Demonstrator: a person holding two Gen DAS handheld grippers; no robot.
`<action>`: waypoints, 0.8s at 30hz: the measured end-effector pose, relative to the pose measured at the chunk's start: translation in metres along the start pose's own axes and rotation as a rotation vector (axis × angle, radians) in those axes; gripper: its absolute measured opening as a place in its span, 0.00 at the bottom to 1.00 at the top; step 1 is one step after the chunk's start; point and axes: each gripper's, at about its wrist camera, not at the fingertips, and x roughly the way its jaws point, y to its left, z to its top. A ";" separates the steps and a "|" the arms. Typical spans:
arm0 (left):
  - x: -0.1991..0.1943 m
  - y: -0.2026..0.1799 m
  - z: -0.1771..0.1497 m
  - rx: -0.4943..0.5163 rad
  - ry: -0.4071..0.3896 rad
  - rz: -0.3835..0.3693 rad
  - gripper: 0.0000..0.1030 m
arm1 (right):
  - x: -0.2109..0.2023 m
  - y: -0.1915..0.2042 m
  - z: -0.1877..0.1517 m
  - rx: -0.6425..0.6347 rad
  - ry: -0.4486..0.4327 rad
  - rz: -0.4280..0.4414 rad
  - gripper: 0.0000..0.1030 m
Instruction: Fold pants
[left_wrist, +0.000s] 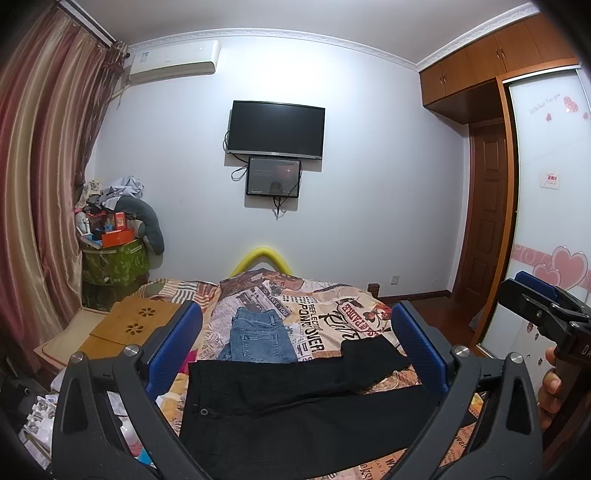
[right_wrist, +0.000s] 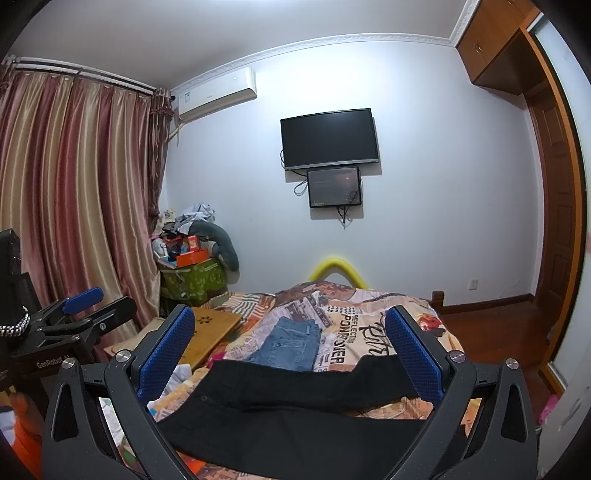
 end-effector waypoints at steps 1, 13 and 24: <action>0.000 0.000 0.000 0.000 0.000 0.001 1.00 | 0.000 0.000 0.000 0.000 0.000 -0.001 1.00; -0.003 0.003 0.001 0.000 0.002 0.003 1.00 | -0.007 -0.001 0.004 0.000 0.004 -0.001 1.00; -0.004 0.002 0.003 0.001 0.004 0.003 1.00 | -0.006 -0.003 0.004 0.000 0.006 -0.005 1.00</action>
